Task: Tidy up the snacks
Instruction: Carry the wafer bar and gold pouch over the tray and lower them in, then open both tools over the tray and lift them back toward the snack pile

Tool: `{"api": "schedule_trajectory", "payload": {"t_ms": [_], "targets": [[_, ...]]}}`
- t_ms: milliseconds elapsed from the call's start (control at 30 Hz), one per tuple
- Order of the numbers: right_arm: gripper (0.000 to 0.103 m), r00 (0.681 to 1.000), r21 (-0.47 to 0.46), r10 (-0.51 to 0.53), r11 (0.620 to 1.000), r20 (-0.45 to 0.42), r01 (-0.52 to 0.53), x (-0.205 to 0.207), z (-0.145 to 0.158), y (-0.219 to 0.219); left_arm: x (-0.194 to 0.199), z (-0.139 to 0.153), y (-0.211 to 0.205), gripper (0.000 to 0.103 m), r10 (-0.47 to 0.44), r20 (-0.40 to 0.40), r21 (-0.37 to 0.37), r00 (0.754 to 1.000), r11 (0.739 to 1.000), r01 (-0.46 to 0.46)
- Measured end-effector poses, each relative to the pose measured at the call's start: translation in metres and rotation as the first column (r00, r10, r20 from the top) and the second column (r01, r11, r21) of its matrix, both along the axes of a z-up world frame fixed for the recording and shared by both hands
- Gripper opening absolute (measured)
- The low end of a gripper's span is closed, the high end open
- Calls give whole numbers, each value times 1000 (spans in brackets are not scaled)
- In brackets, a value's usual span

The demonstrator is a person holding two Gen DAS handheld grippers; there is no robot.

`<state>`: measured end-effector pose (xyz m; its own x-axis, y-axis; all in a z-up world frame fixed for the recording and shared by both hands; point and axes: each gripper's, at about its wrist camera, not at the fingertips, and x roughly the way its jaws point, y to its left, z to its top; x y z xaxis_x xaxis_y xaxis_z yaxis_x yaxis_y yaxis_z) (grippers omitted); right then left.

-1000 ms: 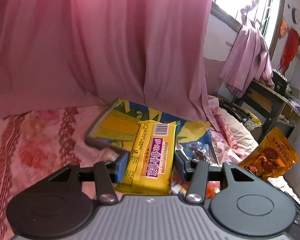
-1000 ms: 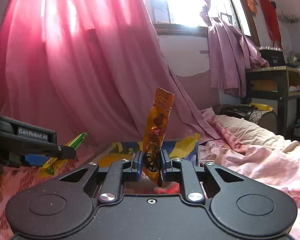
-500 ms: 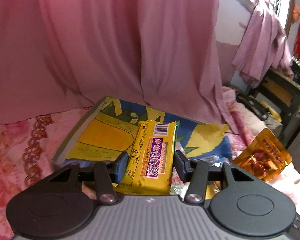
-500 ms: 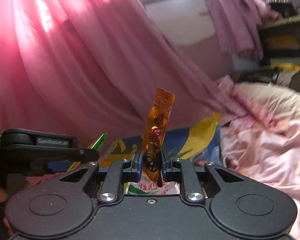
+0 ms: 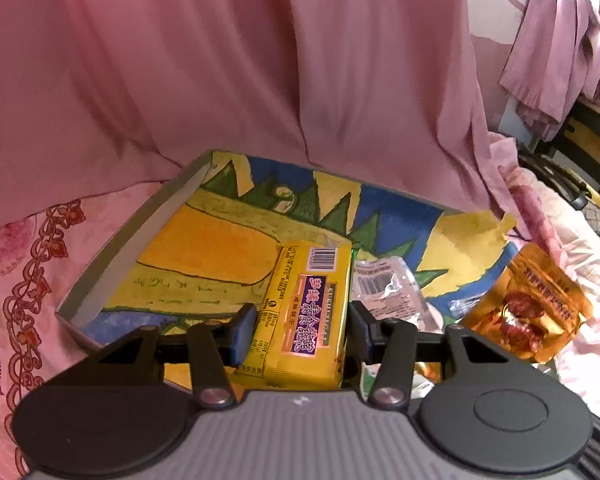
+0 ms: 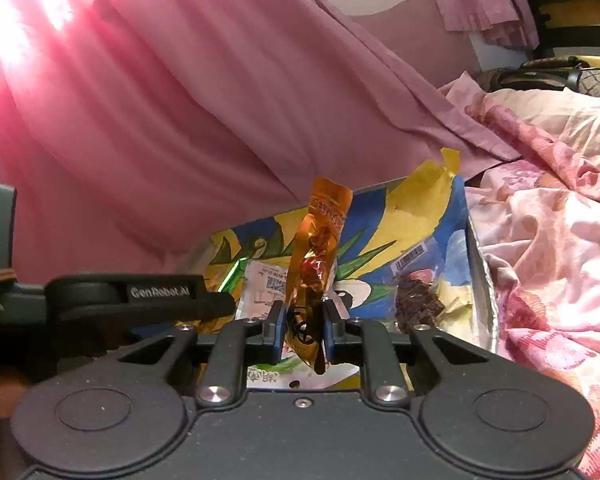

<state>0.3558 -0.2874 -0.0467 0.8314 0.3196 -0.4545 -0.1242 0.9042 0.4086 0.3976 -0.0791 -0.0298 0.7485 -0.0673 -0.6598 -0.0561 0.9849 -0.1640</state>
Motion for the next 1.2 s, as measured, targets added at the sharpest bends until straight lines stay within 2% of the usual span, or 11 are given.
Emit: {"api": "schedule_trajectory", "payload": {"t_ms": [333, 533, 600, 633, 700, 867, 1067, 1200], "targets": [[26, 997, -33, -47, 998, -53, 45, 8, 0, -7, 1, -9, -2, 54, 16, -28, 15, 999, 1000, -16], [45, 998, -88, -58, 995, -28, 55, 5, 4, -4, -2, -8, -3, 55, 10, -29, 17, 1000, 1000, -10], [59, 998, -112, -54, 992, -10, 52, 3, 6, -3, -3, -7, 1, 55, 16, -32, -16, 999, 1000, -17], [63, 999, -126, -52, 991, 1, 52, 2, 7, -3, -3, -7, 3, 56, 24, -33, -31, 999, 999, -25], [76, 999, -151, -40, 988, 19, 43, -1, 9, -2, -5, -5, 8, 62, 38, -30, -66, 999, 997, -40], [95, 996, -212, -32, 976, 83, 48, -10, 18, -3, -13, 4, 11, 80, 44, 7, -86, 999, 995, -43], [102, 986, -235, -55, 967, 159, 92, -29, 34, -6, -34, 28, 16, 99, 74, 85, -98, 994, 993, -65], [102, 976, -221, -85, 967, 201, 130, -47, 49, -9, -53, 42, 22, 102, 105, 126, -104, 986, 990, -92]]}}
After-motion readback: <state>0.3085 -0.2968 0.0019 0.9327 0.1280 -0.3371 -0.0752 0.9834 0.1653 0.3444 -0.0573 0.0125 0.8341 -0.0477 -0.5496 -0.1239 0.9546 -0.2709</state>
